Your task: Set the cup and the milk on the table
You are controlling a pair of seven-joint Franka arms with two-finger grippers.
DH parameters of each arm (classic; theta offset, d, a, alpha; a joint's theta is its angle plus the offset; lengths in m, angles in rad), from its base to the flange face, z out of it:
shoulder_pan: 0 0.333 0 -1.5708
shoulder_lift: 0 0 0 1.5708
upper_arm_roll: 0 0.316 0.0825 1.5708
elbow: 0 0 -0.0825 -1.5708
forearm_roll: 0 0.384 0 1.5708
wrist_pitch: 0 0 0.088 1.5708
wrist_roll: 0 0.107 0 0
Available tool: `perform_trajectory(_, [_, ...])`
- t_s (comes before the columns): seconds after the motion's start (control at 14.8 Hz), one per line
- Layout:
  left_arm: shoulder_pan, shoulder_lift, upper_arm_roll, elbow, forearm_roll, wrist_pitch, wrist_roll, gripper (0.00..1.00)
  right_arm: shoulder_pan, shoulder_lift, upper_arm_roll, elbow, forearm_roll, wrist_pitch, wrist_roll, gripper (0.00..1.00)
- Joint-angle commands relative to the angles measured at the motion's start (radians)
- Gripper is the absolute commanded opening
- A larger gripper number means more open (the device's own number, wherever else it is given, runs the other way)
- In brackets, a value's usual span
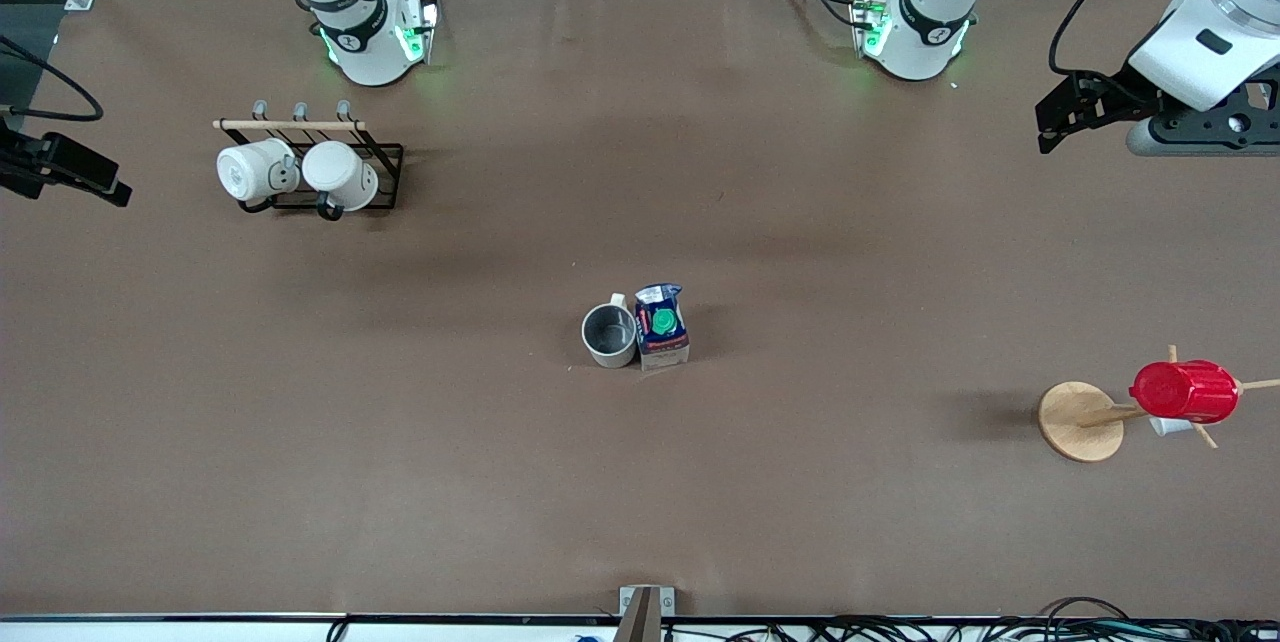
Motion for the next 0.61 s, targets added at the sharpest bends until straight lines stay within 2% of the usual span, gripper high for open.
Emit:
perform_trajectory(0.0, [0.021,-0.026,-0.015,-0.02,-0.02,0.015,0.016,1.0,-0.002,-0.021,0.001,-0.017,-0.002,0.001,-0.012,1.0])
perform_trajectory(0.54, [0.013,-0.012,-0.014,0.012,-0.017,0.005,0.028,1.0,-0.003,-0.021,0.001,-0.017,-0.002,-0.004,-0.014,1.0])
